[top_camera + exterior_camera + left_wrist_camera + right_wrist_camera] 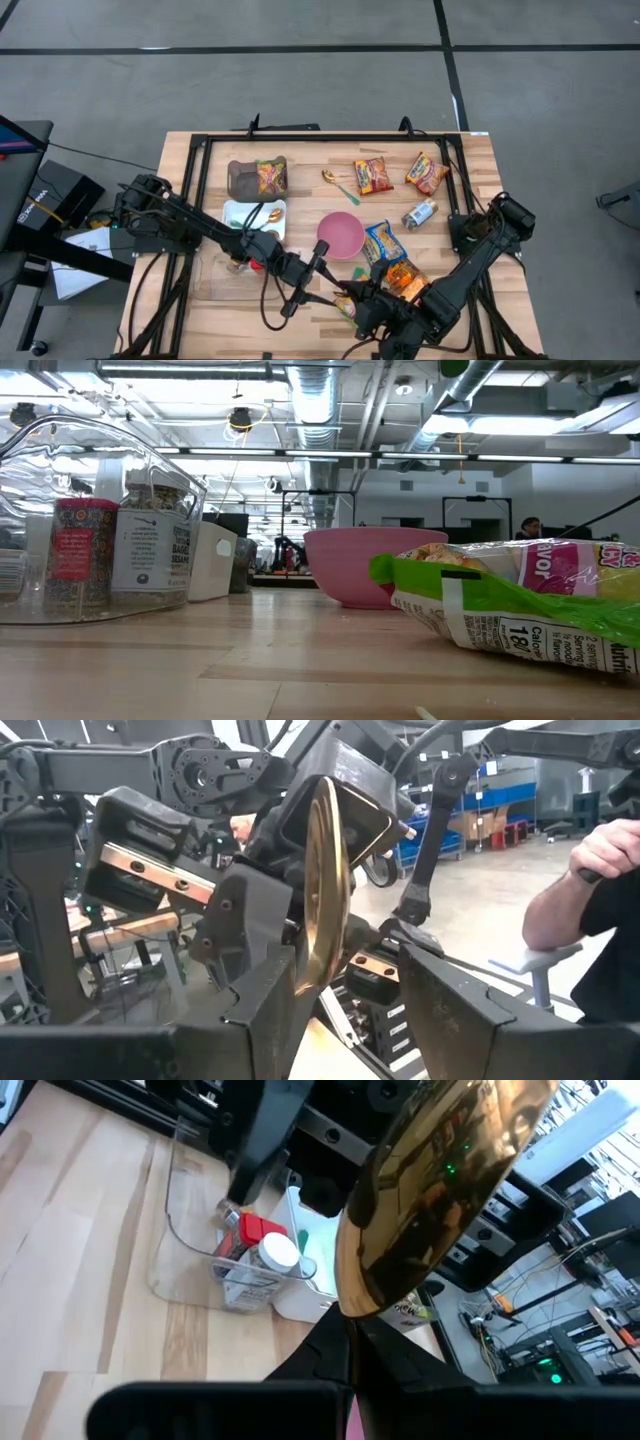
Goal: Pick & Place Food Item
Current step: Put the green spoon into the white bin
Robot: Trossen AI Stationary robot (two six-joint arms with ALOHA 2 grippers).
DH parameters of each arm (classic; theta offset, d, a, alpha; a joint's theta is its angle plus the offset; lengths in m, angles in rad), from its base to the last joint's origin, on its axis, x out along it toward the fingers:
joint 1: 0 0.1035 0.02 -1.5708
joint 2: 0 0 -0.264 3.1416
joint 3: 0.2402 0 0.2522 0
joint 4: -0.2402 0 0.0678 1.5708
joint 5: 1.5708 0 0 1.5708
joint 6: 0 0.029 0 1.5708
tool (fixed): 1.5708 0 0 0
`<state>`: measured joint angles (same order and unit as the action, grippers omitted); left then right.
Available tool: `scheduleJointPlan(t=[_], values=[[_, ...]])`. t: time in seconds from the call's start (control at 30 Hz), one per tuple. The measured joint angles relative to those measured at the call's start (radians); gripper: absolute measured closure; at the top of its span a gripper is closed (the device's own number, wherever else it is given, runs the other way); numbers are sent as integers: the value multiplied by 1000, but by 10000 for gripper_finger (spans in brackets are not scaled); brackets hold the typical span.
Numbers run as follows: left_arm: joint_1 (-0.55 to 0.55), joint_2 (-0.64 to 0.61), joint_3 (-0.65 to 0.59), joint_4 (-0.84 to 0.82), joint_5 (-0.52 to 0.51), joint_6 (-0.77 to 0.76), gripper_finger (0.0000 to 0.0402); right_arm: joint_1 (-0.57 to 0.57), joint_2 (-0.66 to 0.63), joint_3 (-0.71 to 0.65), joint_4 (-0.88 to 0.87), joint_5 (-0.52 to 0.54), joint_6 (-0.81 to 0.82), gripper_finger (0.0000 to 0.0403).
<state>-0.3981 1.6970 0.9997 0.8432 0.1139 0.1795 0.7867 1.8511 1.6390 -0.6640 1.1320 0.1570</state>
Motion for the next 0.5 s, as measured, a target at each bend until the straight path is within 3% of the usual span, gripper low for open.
scheduleJointPlan(t=[0.27, 0.5], values=[[-6, 47, 0, 111, 0, -1, 231, -10, 0, -2, 9, -5, 0, 403], [-6, 56, 0, 142, 0, -2, 272, -11, 0, -23, 14, -5, 0, 403]])
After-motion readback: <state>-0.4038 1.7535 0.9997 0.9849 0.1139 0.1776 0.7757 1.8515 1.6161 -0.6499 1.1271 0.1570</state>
